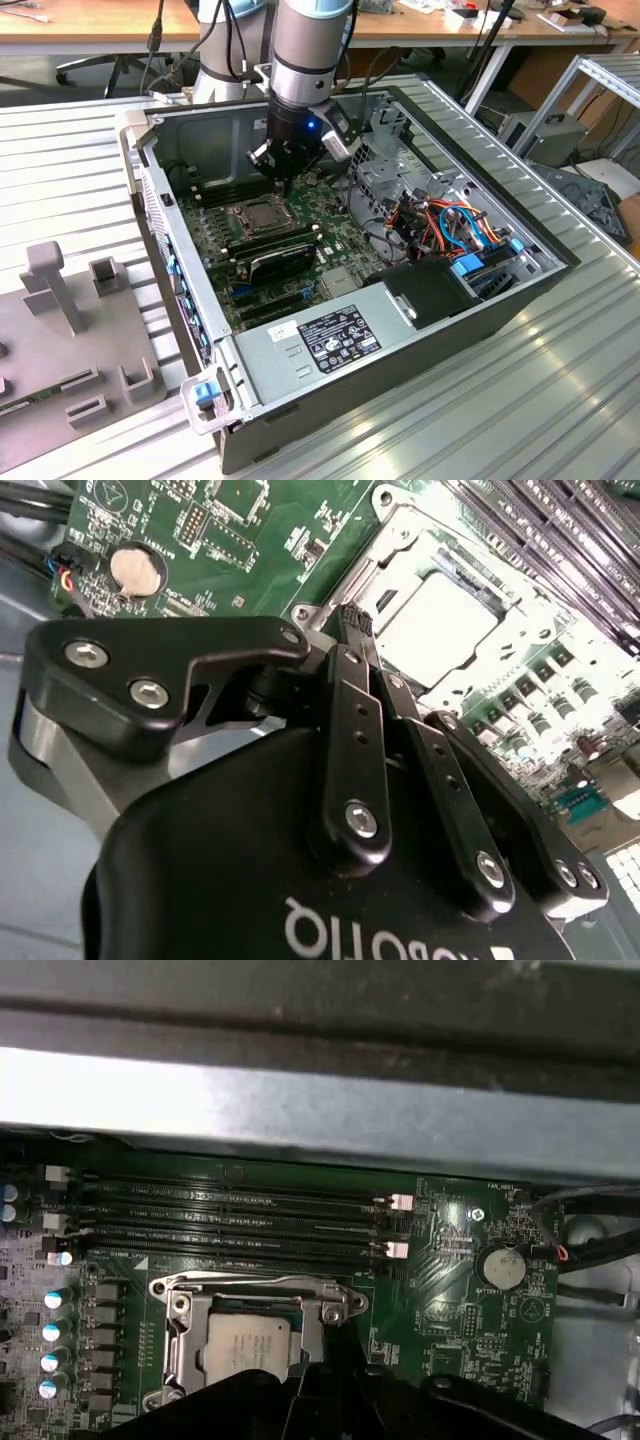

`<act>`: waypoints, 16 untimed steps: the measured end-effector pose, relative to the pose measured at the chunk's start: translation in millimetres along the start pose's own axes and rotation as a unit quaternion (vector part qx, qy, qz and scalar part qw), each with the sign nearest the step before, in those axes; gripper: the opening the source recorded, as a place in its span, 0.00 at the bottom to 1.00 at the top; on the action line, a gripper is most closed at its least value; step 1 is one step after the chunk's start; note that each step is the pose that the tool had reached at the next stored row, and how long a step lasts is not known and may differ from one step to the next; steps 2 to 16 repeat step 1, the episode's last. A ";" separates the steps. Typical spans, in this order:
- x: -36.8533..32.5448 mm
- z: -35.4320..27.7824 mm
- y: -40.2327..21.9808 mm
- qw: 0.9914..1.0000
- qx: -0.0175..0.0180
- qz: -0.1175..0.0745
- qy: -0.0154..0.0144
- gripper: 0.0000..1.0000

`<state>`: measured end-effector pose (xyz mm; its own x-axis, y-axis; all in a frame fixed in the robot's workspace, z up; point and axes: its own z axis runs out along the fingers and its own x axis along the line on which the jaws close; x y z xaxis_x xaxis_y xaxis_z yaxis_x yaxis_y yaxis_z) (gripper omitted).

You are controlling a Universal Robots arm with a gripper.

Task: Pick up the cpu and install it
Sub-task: 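Install the first cpu locking lever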

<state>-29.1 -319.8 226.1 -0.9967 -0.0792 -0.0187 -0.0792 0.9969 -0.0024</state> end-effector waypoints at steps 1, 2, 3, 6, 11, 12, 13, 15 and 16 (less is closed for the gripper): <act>0.0 0.0 0.0 1.000 0.000 0.000 0.000 0.11; 0.0 0.0 0.0 1.000 0.000 0.000 0.000 0.11; 0.0 0.0 0.0 1.000 0.000 0.000 0.000 0.11; 0.0 0.0 0.0 1.000 0.000 0.000 0.000 0.11; 0.0 0.0 0.0 1.000 0.000 0.000 0.000 0.11; 0.0 0.0 0.0 1.000 0.000 0.000 0.000 0.11; 0.0 0.0 0.0 1.000 0.000 0.000 0.000 0.11; 0.0 0.0 0.0 1.000 0.000 0.000 0.000 0.11; 0.0 0.0 0.0 1.000 0.000 0.000 0.000 0.11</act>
